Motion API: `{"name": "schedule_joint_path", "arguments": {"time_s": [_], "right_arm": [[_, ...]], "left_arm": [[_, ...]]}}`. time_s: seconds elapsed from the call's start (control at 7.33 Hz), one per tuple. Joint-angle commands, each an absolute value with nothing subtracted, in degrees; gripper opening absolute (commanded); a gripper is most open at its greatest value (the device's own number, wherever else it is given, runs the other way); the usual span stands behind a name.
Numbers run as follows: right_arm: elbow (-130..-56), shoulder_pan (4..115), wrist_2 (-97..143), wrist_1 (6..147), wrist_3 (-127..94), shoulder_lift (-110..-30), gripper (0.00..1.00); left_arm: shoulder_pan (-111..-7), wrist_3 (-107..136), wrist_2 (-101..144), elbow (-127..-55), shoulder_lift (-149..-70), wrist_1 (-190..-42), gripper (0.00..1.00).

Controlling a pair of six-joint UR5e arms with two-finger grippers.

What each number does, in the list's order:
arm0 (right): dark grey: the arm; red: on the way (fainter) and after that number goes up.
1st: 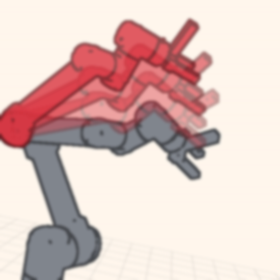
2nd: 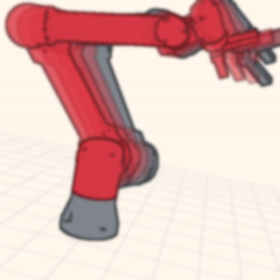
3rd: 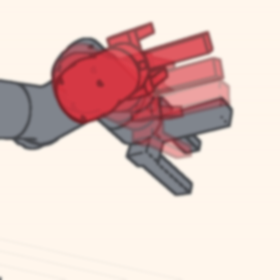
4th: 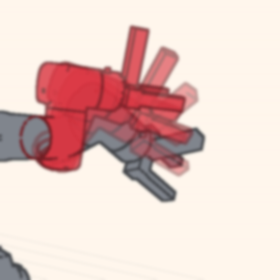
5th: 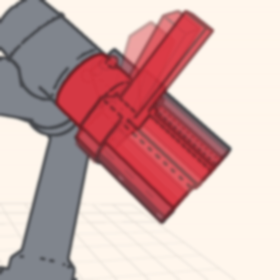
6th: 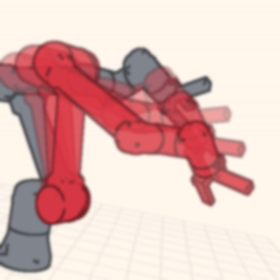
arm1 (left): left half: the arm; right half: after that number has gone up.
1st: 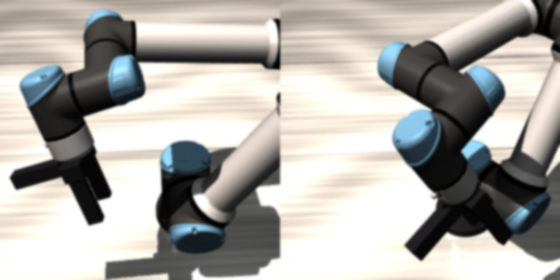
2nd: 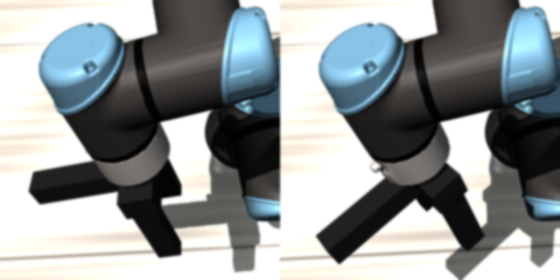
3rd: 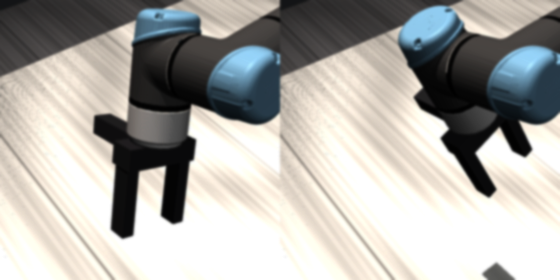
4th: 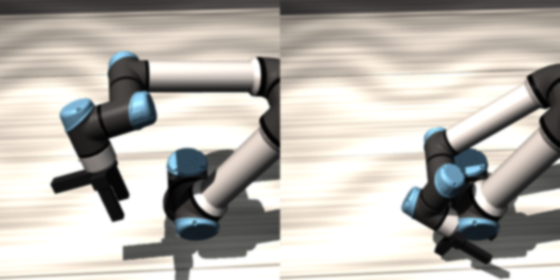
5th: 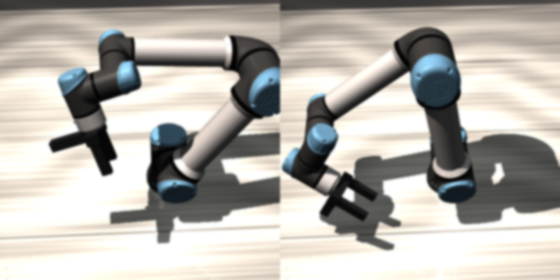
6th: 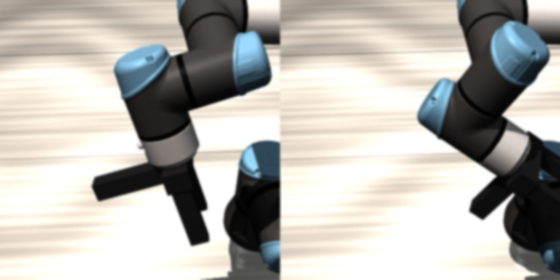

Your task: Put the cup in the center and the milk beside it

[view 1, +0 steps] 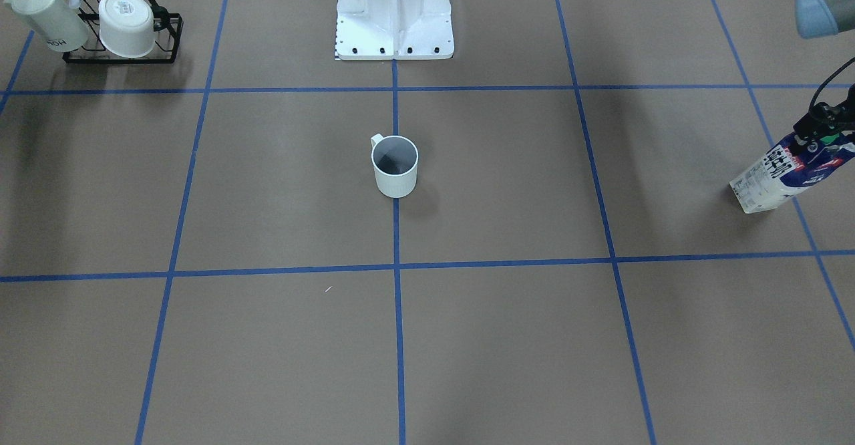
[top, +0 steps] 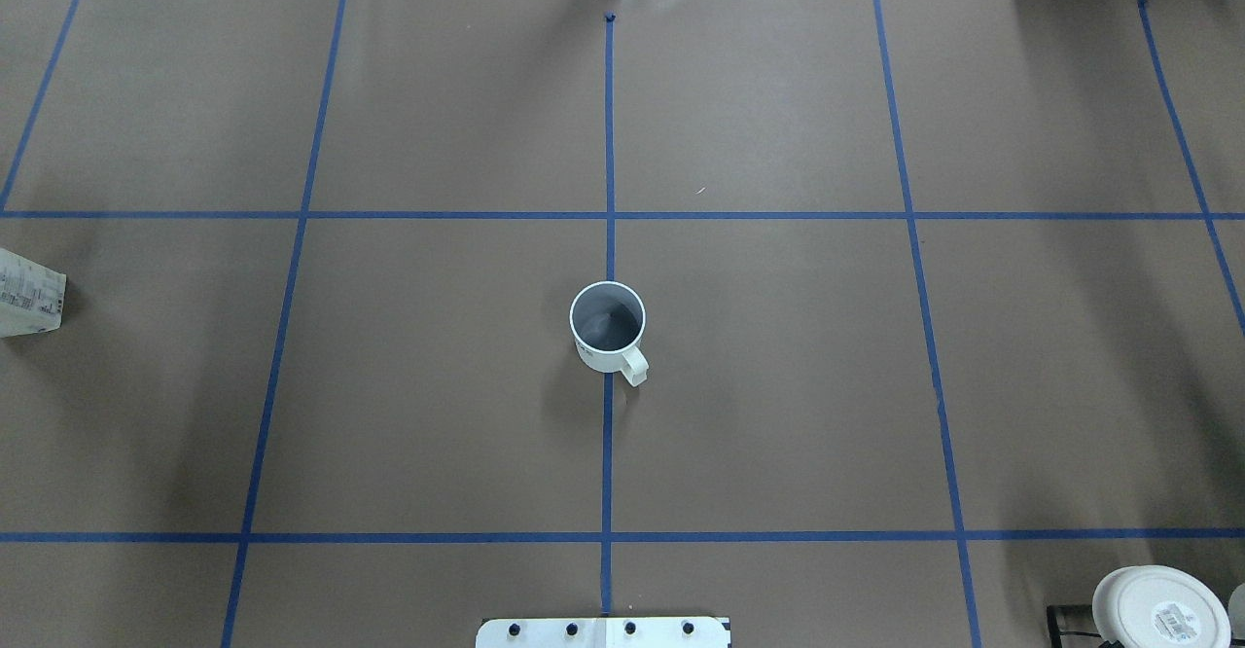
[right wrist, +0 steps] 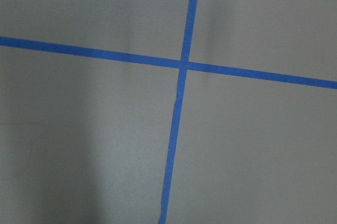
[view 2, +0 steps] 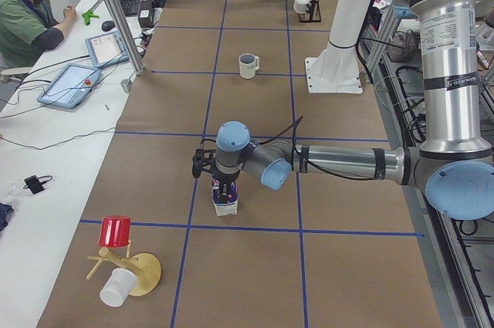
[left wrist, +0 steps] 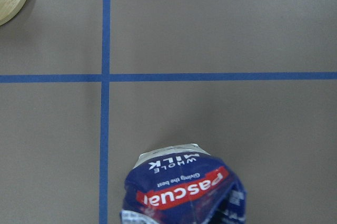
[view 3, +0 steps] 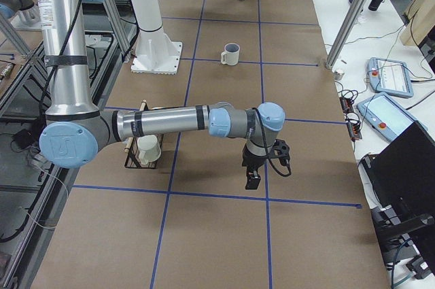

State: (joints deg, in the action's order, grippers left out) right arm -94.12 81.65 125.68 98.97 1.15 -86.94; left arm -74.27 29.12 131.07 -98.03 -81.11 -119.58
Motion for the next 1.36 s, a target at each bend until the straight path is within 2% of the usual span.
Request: {"name": "schedule_joint_path", "arguments": {"time_s": [0.0, 0.27, 0.68, 0.95, 1.23], "right_arm": [[-93.96, 81.65, 125.68, 98.96, 1.06, -86.92, 1.0], [-93.78, 81.65, 125.68, 98.97, 1.05, -86.92, 1.0], [-93.52, 81.65, 125.68, 99.05, 1.05, -87.19, 1.0], [-93.25, 81.65, 125.77, 98.96, 0.97, -87.1, 1.0], [-93.16, 81.65, 125.77, 99.05, 1.05, -87.36, 1.0]], "left_arm": [[-74.09, 28.74, 131.04, -97.82, -80.86, -121.1, 0.33], [-74.09, 28.65, 131.04, -98.26, -80.77, -121.2, 0.0], [-74.18, 29.61, 131.57, -102.81, -81.56, -118.5, 0.0], [-74.09, 32.41, 131.57, -106.24, -87.33, -110.79, 0.0], [-68.77, 41.07, 130.88, -110.98, -94.88, -102.62, 0.0]]}}
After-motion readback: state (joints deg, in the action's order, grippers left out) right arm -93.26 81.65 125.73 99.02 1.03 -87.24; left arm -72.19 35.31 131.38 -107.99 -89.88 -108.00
